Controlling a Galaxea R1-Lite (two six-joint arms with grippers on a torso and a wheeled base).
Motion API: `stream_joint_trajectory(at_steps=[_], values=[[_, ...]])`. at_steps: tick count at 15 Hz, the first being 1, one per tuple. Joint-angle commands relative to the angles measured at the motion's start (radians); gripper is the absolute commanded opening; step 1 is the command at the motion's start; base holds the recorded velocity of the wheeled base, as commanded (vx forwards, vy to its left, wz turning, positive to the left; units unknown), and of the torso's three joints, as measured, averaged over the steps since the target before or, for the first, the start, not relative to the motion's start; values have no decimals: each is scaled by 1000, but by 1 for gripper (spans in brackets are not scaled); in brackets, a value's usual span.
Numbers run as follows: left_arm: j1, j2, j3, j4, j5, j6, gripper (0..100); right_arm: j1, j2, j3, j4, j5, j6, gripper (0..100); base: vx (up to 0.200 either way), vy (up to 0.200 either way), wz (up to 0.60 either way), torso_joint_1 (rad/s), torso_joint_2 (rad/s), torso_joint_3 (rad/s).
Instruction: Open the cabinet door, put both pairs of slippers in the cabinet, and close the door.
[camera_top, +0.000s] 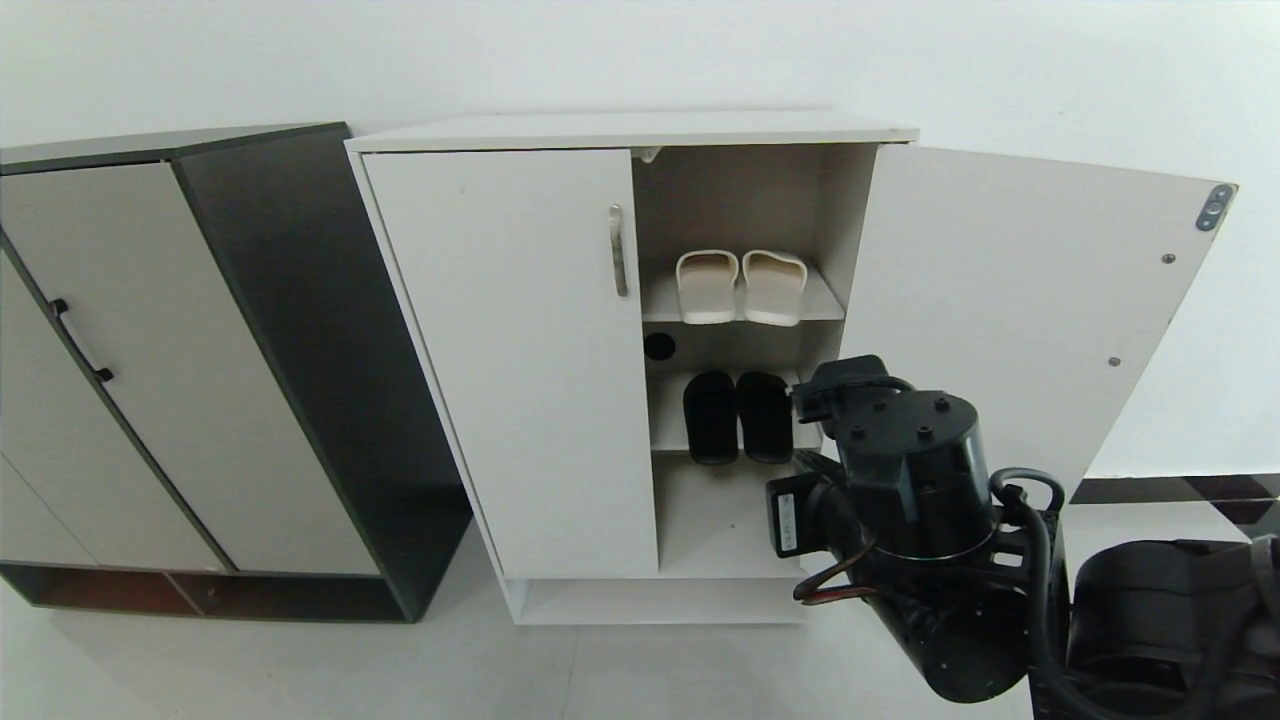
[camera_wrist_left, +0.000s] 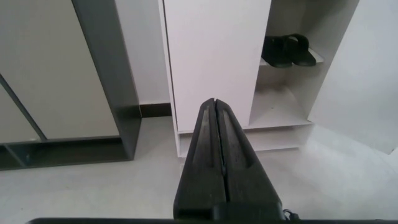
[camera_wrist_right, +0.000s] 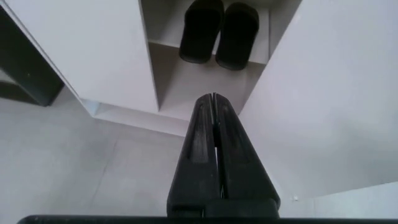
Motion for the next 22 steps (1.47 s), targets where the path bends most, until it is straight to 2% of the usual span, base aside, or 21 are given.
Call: stream_joint_trajectory(at_steps=[1,14,17,22], values=[[-1,0,0,0,0,-1,0,-1,14,3,0,1,0,0,0,0,0,0,0,0],[1,1,0,1,0,1,0,-2,18,14,-17,-2,-9,0,0,0,0,0,-6,-4],[1,1,0,0,0,-1,0,-2,18,14,-17,-2,-9,0,0,0,0,15,-186,-300],[1,1,0,0,0,1,0,-4,18,16,-16,-2,-9,0,0,0,0,71,-489,-360]])
